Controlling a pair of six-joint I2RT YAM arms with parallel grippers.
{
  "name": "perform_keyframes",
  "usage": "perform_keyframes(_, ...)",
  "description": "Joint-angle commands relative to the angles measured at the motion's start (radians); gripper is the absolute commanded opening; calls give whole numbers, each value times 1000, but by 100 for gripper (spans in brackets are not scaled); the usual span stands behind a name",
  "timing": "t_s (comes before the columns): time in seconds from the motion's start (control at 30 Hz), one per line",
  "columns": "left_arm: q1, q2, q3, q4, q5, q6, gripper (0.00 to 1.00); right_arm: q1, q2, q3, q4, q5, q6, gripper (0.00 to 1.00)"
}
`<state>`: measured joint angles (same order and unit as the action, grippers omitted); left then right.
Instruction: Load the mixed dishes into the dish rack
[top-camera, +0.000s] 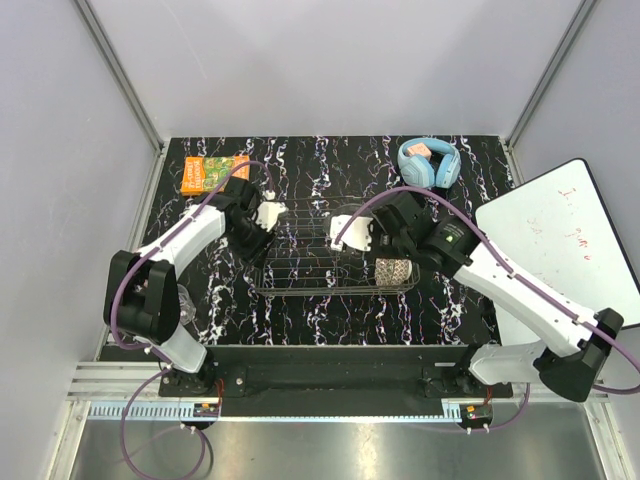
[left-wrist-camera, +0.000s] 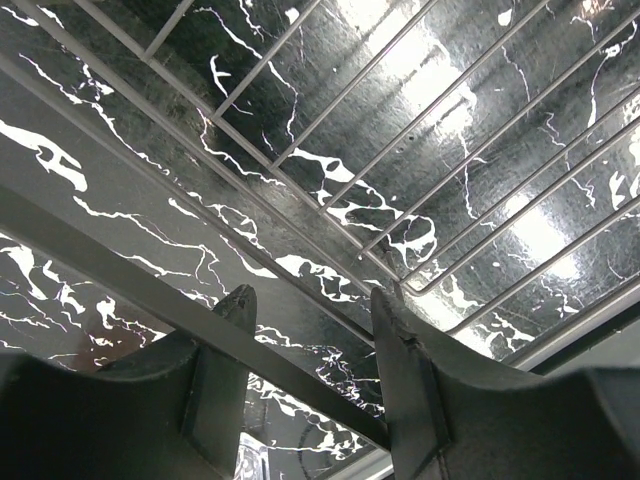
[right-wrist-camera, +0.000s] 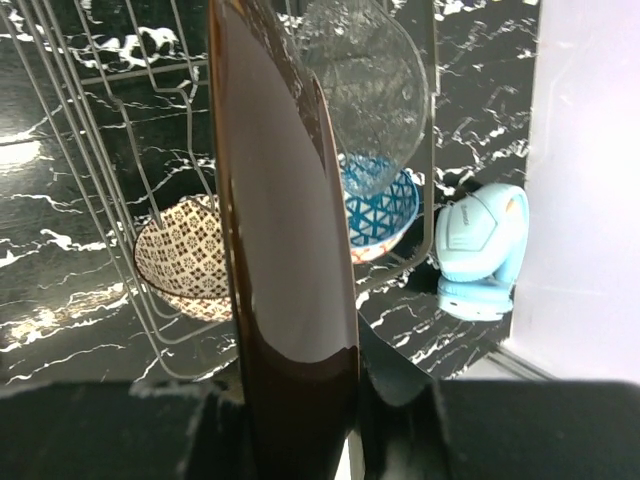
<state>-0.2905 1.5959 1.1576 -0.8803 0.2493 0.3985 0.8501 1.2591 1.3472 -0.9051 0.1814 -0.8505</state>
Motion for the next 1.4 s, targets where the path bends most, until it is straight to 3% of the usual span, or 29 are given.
perform_keyframes(0.0,-3,-21,-24,-60,-8,91,50,9,20,3,43,-43,-82,0)
perform_keyframes(0.13,2,-25,-21,-65,-13,94,55,9,59,-14,46,-56,-79,0)
perform_keyframes(0.27,7,-48,-3,-72,-47,100,72,9,80,-59,75,-39,-94,0)
perform_keyframes(0.4,8,-82,27,-91,-84,106,99,9,105,-77,110,-27,-111,0)
perform_keyframes(1.37,60,-125,-21,-60,-10,99,99,20,181,-48,195,82,-236,0)
